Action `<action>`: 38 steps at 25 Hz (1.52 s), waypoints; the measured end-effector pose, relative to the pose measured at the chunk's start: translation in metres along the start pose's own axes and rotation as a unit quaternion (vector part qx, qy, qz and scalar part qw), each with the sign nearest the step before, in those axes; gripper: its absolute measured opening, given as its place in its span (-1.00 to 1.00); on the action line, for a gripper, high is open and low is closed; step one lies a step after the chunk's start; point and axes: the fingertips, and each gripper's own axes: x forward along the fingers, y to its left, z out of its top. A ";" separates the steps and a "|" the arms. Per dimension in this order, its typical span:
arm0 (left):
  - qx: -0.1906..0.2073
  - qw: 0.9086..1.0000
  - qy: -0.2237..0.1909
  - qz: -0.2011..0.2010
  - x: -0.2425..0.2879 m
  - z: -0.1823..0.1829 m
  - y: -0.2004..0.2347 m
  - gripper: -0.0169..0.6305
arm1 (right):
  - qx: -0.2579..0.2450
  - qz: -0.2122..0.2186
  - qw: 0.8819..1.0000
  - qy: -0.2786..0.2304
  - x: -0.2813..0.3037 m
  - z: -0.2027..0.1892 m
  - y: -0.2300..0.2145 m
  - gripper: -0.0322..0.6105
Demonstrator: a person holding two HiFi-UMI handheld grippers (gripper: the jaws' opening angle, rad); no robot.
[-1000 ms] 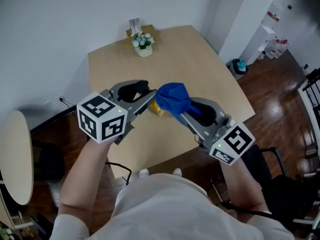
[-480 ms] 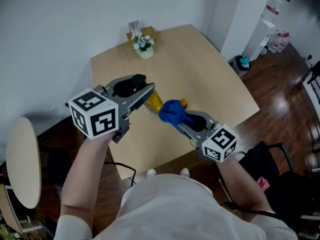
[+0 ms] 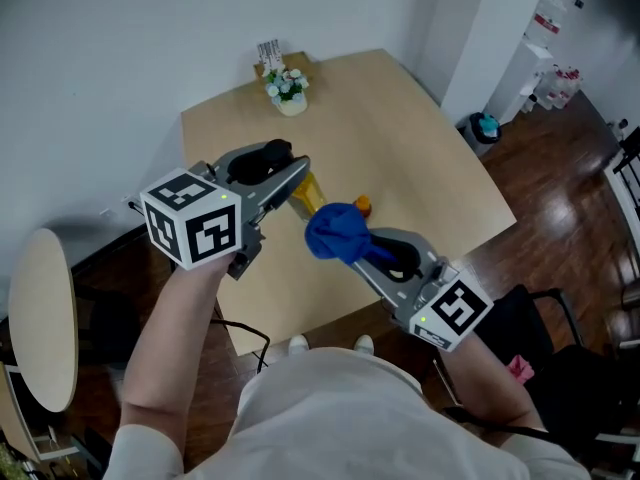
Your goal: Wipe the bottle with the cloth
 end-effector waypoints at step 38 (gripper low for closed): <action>0.028 0.999 0.016 -0.039 -0.029 -0.007 -0.042 -0.46 | 0.008 -0.037 0.999 -0.011 0.026 0.035 -0.045 -0.60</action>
